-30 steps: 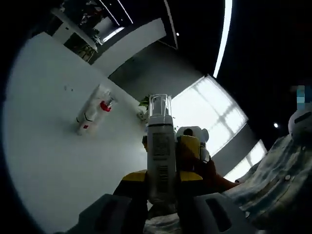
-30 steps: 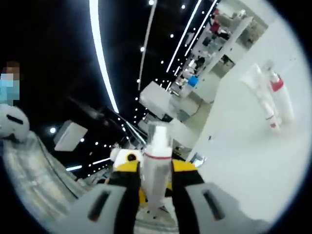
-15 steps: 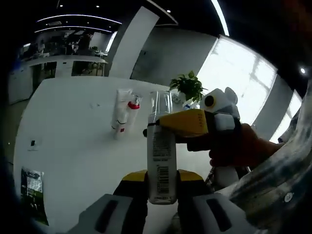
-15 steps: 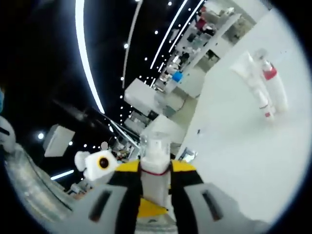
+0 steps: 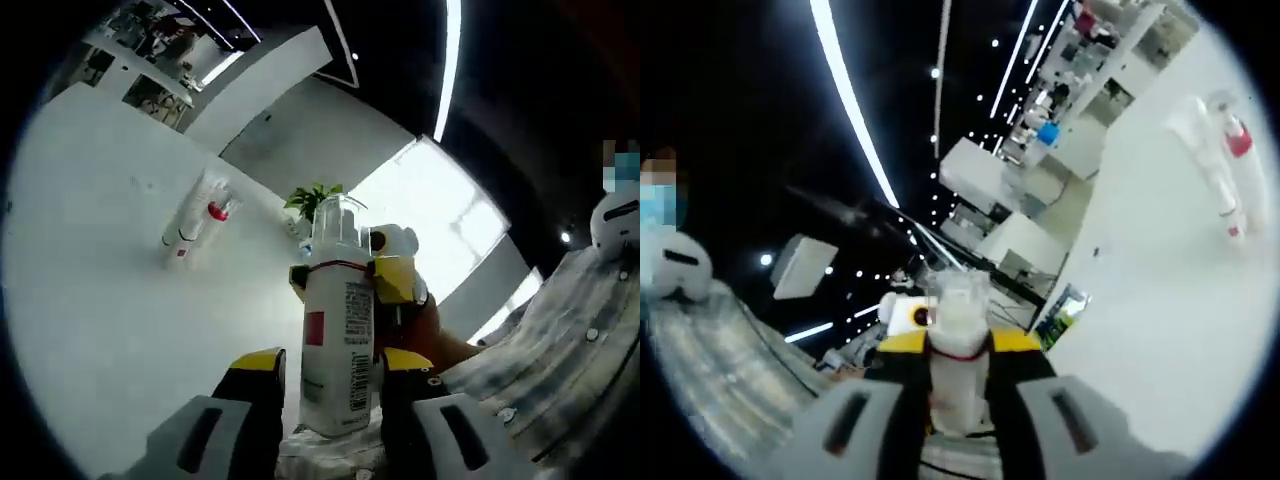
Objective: Arrange the skincare products in the storage area until every visible bottle or jar stands upright without overlapping.
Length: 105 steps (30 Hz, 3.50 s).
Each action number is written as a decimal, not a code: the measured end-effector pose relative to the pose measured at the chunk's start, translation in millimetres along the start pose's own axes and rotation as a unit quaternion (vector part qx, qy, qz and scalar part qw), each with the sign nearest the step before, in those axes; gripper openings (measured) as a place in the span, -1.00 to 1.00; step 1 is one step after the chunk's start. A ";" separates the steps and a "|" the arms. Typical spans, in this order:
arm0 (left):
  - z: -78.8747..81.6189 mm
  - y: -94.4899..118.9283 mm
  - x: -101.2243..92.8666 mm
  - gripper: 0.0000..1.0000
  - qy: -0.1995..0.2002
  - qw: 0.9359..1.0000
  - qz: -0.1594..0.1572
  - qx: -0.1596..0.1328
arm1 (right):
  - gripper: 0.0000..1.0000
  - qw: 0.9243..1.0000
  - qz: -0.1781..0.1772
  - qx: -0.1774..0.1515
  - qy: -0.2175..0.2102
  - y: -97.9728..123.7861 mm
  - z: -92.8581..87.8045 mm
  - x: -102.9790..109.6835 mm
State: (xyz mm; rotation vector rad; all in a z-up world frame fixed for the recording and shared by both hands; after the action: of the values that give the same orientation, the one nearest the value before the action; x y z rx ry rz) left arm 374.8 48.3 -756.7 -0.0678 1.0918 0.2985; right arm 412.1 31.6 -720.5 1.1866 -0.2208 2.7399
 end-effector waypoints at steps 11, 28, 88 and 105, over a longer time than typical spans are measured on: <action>-17.3 5.8 -18.0 -0.44 0.083 0.993 -0.089 0.008 | -0.60 0.998 0.056 0.020 -0.010 -10.8 -13.3 17.0; -11.4 13.4 -0.2 -0.53 0.036 0.999 -0.026 -0.021 | -0.60 1.000 0.013 0.000 0.006 -15.7 -14.2 1.1; -30.7 17.0 -15.0 -0.49 -0.035 0.999 -0.009 0.030 | -0.57 0.991 0.096 0.085 0.039 -16.1 -23.2 24.0; -9.3 14.3 30.5 -0.50 -0.168 0.961 0.219 0.015 | -0.63 0.996 -0.076 0.030 0.033 -17.7 -3.5 -16.1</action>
State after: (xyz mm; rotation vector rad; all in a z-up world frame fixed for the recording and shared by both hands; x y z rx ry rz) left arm 375.8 66.4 -786.5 0.2488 0.7631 0.6668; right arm 423.9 48.4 -733.3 1.0760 -0.0381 2.6638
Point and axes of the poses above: the point that each gripper's makers call its tool centre point, and the gripper's own axes: y roughly backward along the fingers, x roughly to its left, z roughly out of its top, the point moved 2 cm from there along y, roughly backward along the fingers, and after that the axes turned 7 degrees about y, right-handed, at the moved point
